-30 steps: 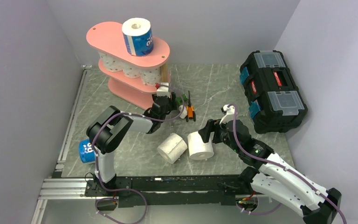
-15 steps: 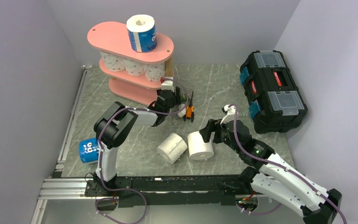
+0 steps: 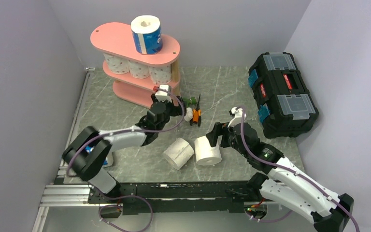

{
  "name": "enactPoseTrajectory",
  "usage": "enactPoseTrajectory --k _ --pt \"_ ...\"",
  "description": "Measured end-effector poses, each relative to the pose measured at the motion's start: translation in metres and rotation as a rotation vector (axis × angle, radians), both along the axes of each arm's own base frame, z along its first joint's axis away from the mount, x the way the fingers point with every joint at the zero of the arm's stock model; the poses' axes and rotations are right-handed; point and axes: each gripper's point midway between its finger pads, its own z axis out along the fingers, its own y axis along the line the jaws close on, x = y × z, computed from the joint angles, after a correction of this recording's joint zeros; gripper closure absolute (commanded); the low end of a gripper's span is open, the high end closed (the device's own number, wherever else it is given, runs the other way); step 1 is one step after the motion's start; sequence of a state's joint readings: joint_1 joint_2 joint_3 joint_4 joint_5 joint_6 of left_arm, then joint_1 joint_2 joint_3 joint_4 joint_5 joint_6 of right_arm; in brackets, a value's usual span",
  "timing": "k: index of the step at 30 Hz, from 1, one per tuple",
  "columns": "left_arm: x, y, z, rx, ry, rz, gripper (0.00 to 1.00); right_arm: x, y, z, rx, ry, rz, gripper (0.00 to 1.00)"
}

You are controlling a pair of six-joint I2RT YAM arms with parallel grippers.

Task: Place and organize the paper towels onto the shelf
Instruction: Adjust the shelf at the center of the board.

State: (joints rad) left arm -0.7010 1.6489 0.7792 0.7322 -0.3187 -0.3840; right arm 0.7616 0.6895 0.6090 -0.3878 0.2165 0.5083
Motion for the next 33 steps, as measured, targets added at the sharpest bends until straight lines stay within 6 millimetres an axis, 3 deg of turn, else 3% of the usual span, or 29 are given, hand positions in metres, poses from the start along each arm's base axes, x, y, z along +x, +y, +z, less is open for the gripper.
enactPoseTrajectory --k 4,7,12,15,20,24,27,33 --pt "-0.040 -0.003 0.055 -0.056 -0.036 -0.014 0.01 0.002 0.001 -0.003 -0.006 0.006 -0.001 0.16" --pt "-0.075 0.010 0.069 -0.082 0.042 0.012 0.01 0.002 0.005 -0.002 0.002 0.008 0.007 0.16" --pt "-0.116 0.094 0.047 -0.091 0.280 0.279 0.01 0.002 0.016 0.000 0.036 0.009 0.050 0.17" --pt "-0.149 0.159 0.028 -0.067 0.404 0.457 0.01 0.001 0.026 -0.001 0.052 0.021 0.089 0.17" --pt "-0.191 0.243 0.037 -0.147 0.426 0.674 0.01 0.000 0.040 -0.009 0.067 0.044 0.142 0.17" --pt "-0.216 0.291 0.054 -0.163 0.411 0.841 0.01 -0.002 0.049 -0.015 0.082 0.057 0.180 0.17" --pt "-0.222 0.312 0.059 -0.131 0.426 0.945 0.01 -0.003 0.053 -0.017 0.095 0.058 0.204 0.18" --pt "-0.226 0.344 0.025 0.010 0.577 1.125 0.01 -0.007 0.058 -0.014 0.125 0.050 0.234 0.17"
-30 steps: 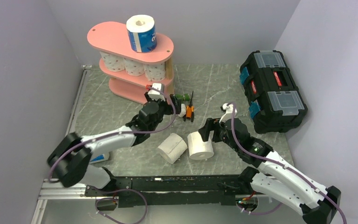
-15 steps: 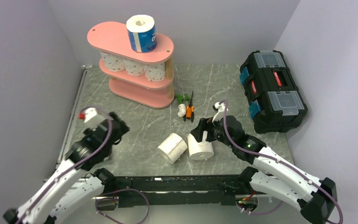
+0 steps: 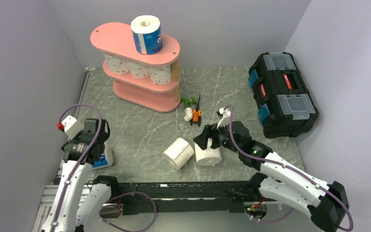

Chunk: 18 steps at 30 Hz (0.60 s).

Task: Place and organize the paper towels onto the shelf
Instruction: Adjust the shelf at the center of the board, then adjust the paper towel at the center of the board.

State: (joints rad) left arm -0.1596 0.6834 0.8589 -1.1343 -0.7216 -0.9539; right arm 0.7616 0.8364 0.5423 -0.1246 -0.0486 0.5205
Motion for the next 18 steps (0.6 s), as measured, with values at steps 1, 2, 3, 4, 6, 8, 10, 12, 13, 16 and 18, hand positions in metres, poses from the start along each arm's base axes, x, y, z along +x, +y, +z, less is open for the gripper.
enactPoseTrajectory --k 1,2,3,4,6,8,10,12,13,16,18 --pt "-0.003 0.005 -0.007 0.001 0.028 0.024 0.01 -0.001 0.000 0.001 0.007 -0.003 0.004 0.17" --pt "-0.008 0.011 -0.015 0.001 0.055 0.056 0.01 -0.002 0.000 0.002 0.014 -0.006 0.007 0.17" --pt "-0.012 0.017 -0.019 0.000 0.071 0.084 0.01 -0.002 0.000 0.002 0.018 -0.009 0.008 0.17" --pt "-0.016 0.021 -0.022 0.000 0.080 0.107 0.01 -0.003 0.000 0.003 0.021 -0.011 0.009 0.17" --pt "-0.024 0.030 -0.026 -0.002 0.094 0.158 0.01 -0.003 0.000 0.003 0.024 -0.013 0.011 0.18" --pt "-0.030 0.035 -0.028 -0.005 0.100 0.193 0.01 -0.003 0.000 0.001 0.022 -0.011 0.011 0.18" --pt "-0.032 0.038 -0.030 -0.012 0.105 0.212 0.01 -0.003 0.000 0.001 0.022 -0.009 0.012 0.17" --pt "-0.031 0.039 -0.033 -0.030 0.102 0.223 0.00 -0.004 0.001 0.001 0.022 -0.009 0.014 0.18" --pt "-0.030 0.039 -0.035 -0.042 0.098 0.227 0.01 -0.004 0.001 0.001 0.022 -0.009 0.014 0.17" --pt "-0.026 0.040 -0.043 -0.089 0.092 0.247 0.00 -0.004 0.001 0.001 0.022 -0.009 0.014 0.18" --pt "-0.020 0.042 -0.048 -0.135 0.068 0.266 0.01 -0.004 0.000 0.001 0.023 -0.009 0.014 0.18"
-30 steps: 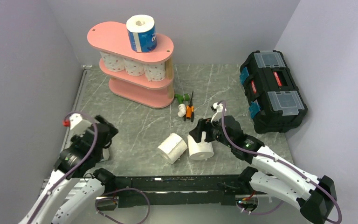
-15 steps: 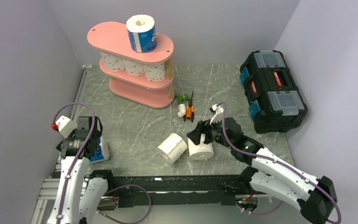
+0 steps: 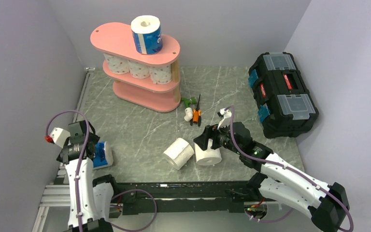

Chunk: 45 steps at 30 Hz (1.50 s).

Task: Place and organize the paper towels onto the shelf
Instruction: Adjust the paper towel at the center of the board.

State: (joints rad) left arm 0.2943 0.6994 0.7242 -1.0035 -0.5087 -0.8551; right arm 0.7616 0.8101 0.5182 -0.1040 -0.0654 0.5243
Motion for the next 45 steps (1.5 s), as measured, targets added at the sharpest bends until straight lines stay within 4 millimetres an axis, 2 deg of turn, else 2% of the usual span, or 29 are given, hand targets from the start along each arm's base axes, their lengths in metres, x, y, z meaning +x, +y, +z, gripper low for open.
enactPoseTrajectory --k 3,9,17,21,26,32,38,42,45 --pt "0.007 0.000 -0.004 -0.049 -0.059 0.021 0.00 -0.001 -0.001 0.001 0.003 -0.003 -0.001 0.18" --pt "0.015 0.006 -0.001 -0.090 -0.136 0.069 0.01 -0.003 -0.004 0.005 0.006 -0.010 -0.004 0.18" --pt "0.018 0.013 -0.030 -0.115 -0.147 0.092 0.01 -0.005 -0.006 -0.001 -0.012 0.008 -0.004 0.18" --pt "0.021 -0.005 -0.055 -0.204 -0.145 0.041 0.03 -0.005 -0.007 -0.004 -0.021 0.017 -0.007 0.18" --pt "0.029 -0.028 -0.068 -0.301 -0.171 -0.035 0.03 -0.004 -0.006 -0.009 -0.037 0.034 -0.007 0.18" --pt "0.044 -0.051 -0.058 -0.352 -0.240 -0.142 0.02 -0.002 -0.002 -0.017 -0.056 0.068 -0.005 0.18" --pt "0.053 -0.068 -0.051 -0.385 -0.275 -0.228 0.02 -0.002 0.007 -0.011 -0.034 0.078 0.023 0.18" --pt "0.061 -0.081 -0.047 -0.407 -0.303 -0.300 0.01 -0.005 0.025 0.001 -0.014 0.071 0.078 0.18" --pt "0.068 -0.098 -0.045 -0.424 -0.305 -0.374 0.01 -0.005 0.046 0.009 -0.009 0.078 0.133 0.18"
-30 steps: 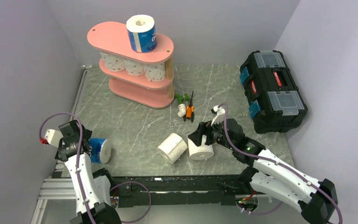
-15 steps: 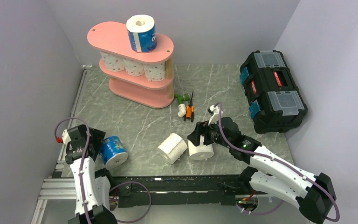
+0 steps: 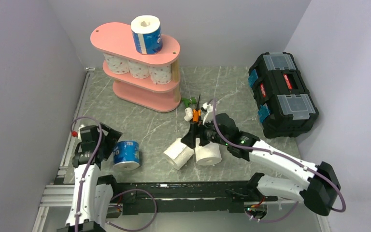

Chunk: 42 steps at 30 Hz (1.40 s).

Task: Place and organize the paper towels onto the shelf
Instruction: Adjust the paper towel at the center of the board.

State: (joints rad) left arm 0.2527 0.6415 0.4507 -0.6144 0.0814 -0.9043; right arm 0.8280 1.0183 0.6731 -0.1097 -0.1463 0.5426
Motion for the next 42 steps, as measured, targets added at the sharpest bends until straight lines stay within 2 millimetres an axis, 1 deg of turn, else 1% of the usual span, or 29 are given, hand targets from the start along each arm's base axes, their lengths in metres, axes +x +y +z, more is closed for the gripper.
enactPoseTrajectory --k 2,4,8,12,14,18,21,25,27,29,31,32,34,37,40,42 --pt "0.005 -0.014 0.001 -0.003 -0.010 -0.058 0.01 0.000 0.014 0.003 0.003 0.006 0.034 0.18" --pt "0.009 -0.029 0.000 -0.008 -0.011 -0.113 0.01 0.000 0.025 0.003 -0.001 0.014 0.055 0.18" --pt "0.014 -0.050 -0.005 -0.019 0.005 -0.187 0.01 -0.002 0.037 -0.001 -0.014 0.027 0.083 0.18" --pt "0.017 -0.065 -0.007 -0.012 0.011 -0.243 0.01 -0.003 0.047 -0.009 -0.027 0.049 0.110 0.19" --pt "0.020 -0.076 -0.002 -0.009 0.006 -0.286 0.01 -0.003 0.049 -0.014 -0.036 0.061 0.118 0.19" --pt "0.029 -0.097 0.017 0.004 -0.033 -0.363 0.01 -0.005 0.055 -0.020 -0.038 0.070 0.146 0.19" --pt "0.034 -0.098 0.033 0.026 -0.075 -0.360 0.01 -0.005 0.060 -0.019 -0.030 0.063 0.169 0.19" --pt "0.034 -0.082 0.067 0.082 -0.168 -0.293 0.01 -0.003 0.071 -0.012 0.002 0.040 0.210 0.19" --pt "0.029 -0.070 0.090 0.116 -0.226 -0.245 0.01 0.000 0.081 -0.007 0.027 0.025 0.234 0.19" --pt "0.022 -0.059 0.108 0.142 -0.274 -0.199 0.01 0.003 0.090 -0.007 0.037 0.015 0.260 0.19" --pt "0.013 -0.049 0.117 0.161 -0.297 -0.162 0.01 0.007 0.101 -0.010 0.031 0.012 0.294 0.19" --pt "0.008 -0.045 0.117 0.166 -0.298 -0.144 0.01 0.009 0.108 -0.010 0.030 0.012 0.312 0.20" --pt "-0.002 -0.041 0.111 0.169 -0.275 -0.134 0.01 0.015 0.123 -0.011 0.035 0.011 0.351 0.20" --pt "-0.016 -0.038 0.086 0.170 -0.212 -0.138 0.01 0.020 0.141 -0.018 0.045 0.021 0.400 0.21" --pt "-0.028 -0.036 0.058 0.171 -0.137 -0.137 0.01 0.021 0.154 -0.035 0.042 0.059 0.441 0.22" --pt "-0.035 -0.034 0.046 0.174 -0.100 -0.137 0.01 0.021 0.161 -0.050 0.033 0.095 0.468 0.23"
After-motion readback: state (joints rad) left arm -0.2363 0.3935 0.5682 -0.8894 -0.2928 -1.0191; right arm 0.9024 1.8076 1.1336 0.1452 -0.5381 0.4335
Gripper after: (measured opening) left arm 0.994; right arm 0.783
